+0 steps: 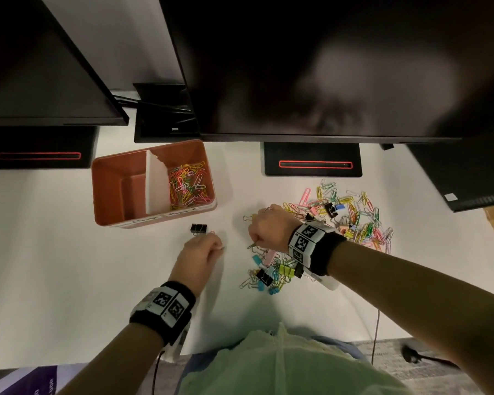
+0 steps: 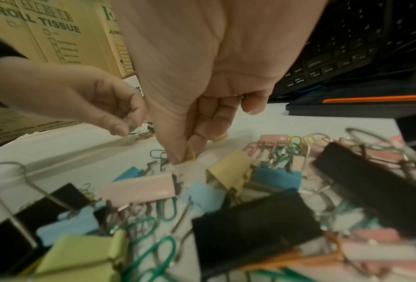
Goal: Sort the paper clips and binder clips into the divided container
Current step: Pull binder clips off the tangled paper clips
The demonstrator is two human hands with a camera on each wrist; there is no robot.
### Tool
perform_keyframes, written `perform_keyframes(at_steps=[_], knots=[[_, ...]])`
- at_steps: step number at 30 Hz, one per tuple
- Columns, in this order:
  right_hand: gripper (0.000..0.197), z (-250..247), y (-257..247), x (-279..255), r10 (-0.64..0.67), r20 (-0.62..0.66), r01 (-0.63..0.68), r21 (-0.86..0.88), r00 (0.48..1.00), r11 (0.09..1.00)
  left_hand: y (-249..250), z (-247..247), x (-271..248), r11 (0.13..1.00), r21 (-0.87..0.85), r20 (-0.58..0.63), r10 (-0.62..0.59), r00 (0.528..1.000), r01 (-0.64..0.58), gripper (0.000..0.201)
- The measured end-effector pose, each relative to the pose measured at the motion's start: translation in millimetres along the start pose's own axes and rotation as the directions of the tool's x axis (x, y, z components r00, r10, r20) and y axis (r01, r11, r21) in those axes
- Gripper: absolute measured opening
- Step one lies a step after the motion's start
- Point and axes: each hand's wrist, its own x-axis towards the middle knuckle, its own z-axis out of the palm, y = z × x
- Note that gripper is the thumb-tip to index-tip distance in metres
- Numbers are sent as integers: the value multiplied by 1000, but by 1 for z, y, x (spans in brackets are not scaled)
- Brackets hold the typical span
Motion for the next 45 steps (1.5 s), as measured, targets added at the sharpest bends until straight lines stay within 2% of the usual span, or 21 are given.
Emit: perform_keyframes(at_steps=[2, 5, 9, 12, 18, 21, 23, 28, 33, 37, 40, 42, 45], knots=[[14, 2, 1, -3, -9, -20, 10, 68, 1000, 998, -7, -7, 3, 994, -24, -83, -110, 990, 108, 11], [19, -3, 16, -13, 85, -132, -49, 257, 988, 965, -8, -11, 9, 980, -42, -87, -198, 976, 195, 19], [12, -11, 56, -29, 299, -233, -202, 367, 925, 908, -8, -8, 13, 985, -22, -94, -173, 980, 171, 7], [11, -11, 77, -34, 378, -206, -287, 368, 903, 885, -8, -5, 16, 993, 27, -84, -109, 990, 112, 4], [10, -5, 60, -21, 332, -105, -280, 338, 937, 899, -3, -6, 19, 991, 131, 45, 0, 999, -6, 5], [7, -3, 51, -15, 326, -103, -269, 362, 940, 892, 2, -8, 20, 996, 87, 88, -8, 996, 1, 6], [5, -1, 51, -12, 342, -104, -275, 402, 934, 874, 3, -8, 21, 998, 68, 106, -13, 994, 6, 10], [10, -3, 56, -15, 358, -128, -263, 464, 925, 846, 5, -6, 15, 997, 60, 252, 34, 967, -51, 2], [10, -6, 68, -24, 429, -191, -280, 519, 883, 808, 19, 2, -4, 994, -22, 334, 111, 936, -110, 7], [8, -1, 67, -28, 378, -104, -304, 419, 920, 856, 27, 19, -17, 998, -53, 368, 60, 928, -44, 16], [9, 4, 60, -27, 381, -83, -334, 339, 921, 880, 32, 33, -20, 1000, 25, 375, 7, 927, -17, 27], [12, 6, 55, -23, 387, -82, -349, 289, 919, 891, 33, 38, -20, 997, 76, 358, 3, 934, -32, 23], [10, 6, 52, -18, 351, -92, -312, 288, 932, 905, 31, 38, -16, 998, 61, 279, 10, 960, -28, 11]])
